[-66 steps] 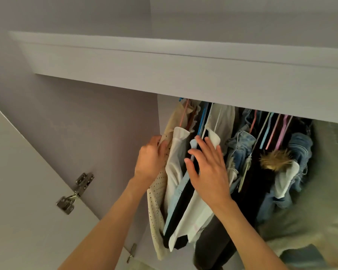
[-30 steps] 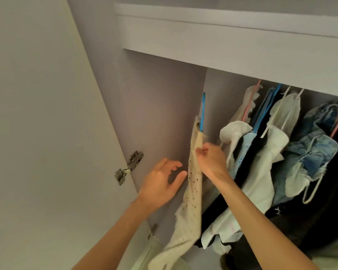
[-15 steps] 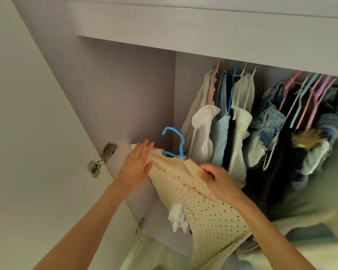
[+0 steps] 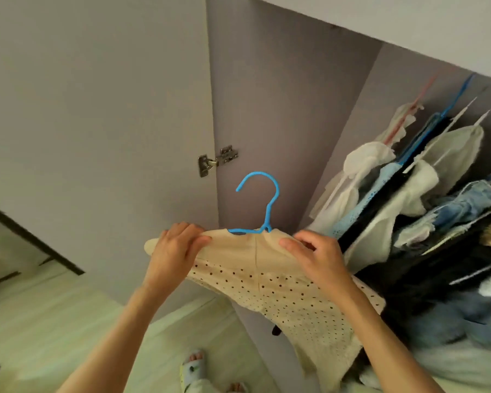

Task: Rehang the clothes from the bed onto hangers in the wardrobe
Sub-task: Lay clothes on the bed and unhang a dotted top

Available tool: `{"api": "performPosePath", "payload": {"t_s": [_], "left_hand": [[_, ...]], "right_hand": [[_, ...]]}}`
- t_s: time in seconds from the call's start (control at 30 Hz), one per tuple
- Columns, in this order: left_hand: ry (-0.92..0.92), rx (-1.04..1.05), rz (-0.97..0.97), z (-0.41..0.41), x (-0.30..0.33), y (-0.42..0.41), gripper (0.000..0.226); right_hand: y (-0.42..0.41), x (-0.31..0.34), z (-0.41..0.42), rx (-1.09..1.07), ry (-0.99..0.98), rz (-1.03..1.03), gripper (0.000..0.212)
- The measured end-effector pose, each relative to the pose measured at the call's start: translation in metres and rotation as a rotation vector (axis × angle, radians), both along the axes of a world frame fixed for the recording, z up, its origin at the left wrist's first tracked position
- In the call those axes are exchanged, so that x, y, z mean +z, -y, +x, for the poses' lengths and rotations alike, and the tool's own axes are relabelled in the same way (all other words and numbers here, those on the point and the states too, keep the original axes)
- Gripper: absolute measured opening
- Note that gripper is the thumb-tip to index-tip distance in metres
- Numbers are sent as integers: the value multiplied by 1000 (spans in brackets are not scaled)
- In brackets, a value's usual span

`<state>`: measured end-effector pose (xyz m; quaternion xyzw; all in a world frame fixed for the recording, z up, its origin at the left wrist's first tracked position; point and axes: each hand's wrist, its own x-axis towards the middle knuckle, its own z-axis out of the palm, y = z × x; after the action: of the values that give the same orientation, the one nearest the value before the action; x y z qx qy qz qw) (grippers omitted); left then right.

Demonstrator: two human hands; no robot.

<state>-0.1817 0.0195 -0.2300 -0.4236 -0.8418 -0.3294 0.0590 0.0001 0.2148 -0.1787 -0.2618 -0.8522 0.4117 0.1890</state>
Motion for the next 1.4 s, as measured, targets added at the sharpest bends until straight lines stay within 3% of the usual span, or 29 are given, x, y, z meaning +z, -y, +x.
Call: {"api": "performPosePath", "payload": {"t_s": [0.27,0.43,0.57,0.67,0.83,0.97,1.1,1.3,1.4], "left_hand": [[12,509,116,56,12,132,33],[45,879,165,113,13,217,37],[69,1128,189,166,8,285,38],[119,1274,277,204,9,328,37],[150,1498,383,255,17,383,14],[92,1686,397,284,31,419,10],[12,1922,386,312,44,450,19],[25,2250,333,355,50,478,14],[-26,2378,270,376,55,486,17]], "right_hand": [[77,6,-59,445,-13,122,33],[164,7,-83,703,-22,132,54],[246,2,-85,925,-40,162,27],[302,0,-82,1062,-59,171,26],[386,6,-76,1280,-167,197,46],[453,14,-79,1438,-228,211,35],[515,10,-95,1589,-270,271,20],[603,-20,-110,1858,-57,464,35],[638,-18,-86,1977,-62,407,29]]}}
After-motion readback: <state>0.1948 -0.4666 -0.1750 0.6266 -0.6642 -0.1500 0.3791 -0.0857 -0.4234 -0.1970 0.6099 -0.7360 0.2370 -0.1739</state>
